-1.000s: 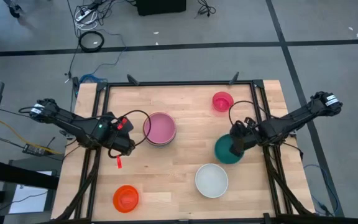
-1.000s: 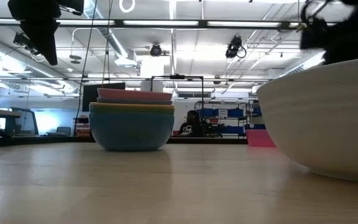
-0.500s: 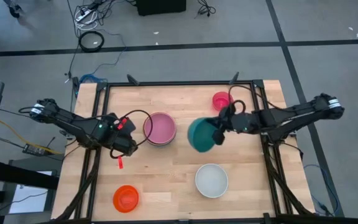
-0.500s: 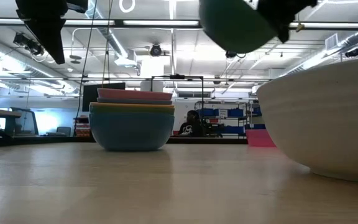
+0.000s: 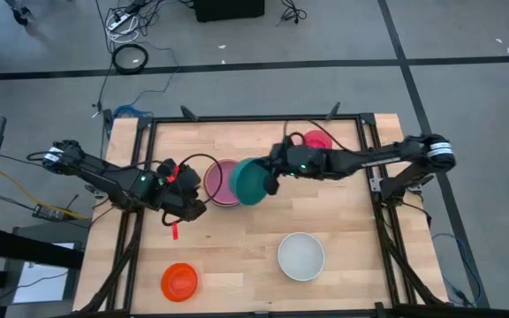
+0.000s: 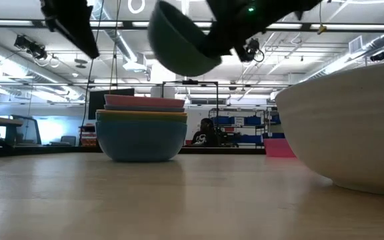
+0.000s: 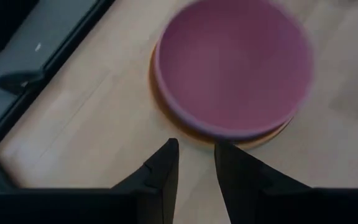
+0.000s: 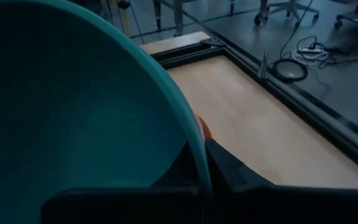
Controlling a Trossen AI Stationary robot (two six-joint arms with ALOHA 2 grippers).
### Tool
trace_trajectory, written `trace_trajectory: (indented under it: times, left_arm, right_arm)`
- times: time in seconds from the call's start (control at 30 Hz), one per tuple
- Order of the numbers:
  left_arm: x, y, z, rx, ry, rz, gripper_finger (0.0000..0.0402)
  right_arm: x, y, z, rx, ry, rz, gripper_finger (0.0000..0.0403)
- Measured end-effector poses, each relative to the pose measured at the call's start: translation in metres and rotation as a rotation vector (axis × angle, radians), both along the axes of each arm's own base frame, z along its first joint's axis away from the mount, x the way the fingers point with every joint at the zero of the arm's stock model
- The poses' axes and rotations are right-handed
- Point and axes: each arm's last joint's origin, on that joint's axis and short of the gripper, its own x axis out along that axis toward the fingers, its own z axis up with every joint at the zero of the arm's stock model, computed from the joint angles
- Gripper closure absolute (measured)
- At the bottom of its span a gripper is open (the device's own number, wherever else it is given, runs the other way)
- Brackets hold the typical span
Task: Nest bowls inside each other
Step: Stack the dark green bowl into the pink bowl
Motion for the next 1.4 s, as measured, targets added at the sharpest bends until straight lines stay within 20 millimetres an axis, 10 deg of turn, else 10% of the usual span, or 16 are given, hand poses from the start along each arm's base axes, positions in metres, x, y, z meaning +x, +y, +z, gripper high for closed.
trace_trajectory:
  times: [0.53, 0.93, 1.4]
  left_arm:
    - [-0.002, 0.004, 0.065, 0.083, -0.304, -0.019, 0.0289]
    - [-0.03, 0.014, 0.091, 0.061, -0.44, -0.054, 0.0289]
    - [-0.031, 0.015, 0.091, 0.066, -0.432, -0.069, 0.0289]
  right_arm:
    - [0.075, -0.027, -0.01, 0.016, 0.148, -0.022, 0.0403]
    - [0.08, -0.034, -0.026, 0.049, 0.219, 0.018, 0.0395]
    - [0.08, -0.033, -0.026, 0.091, 0.205, 0.033, 0.0265]
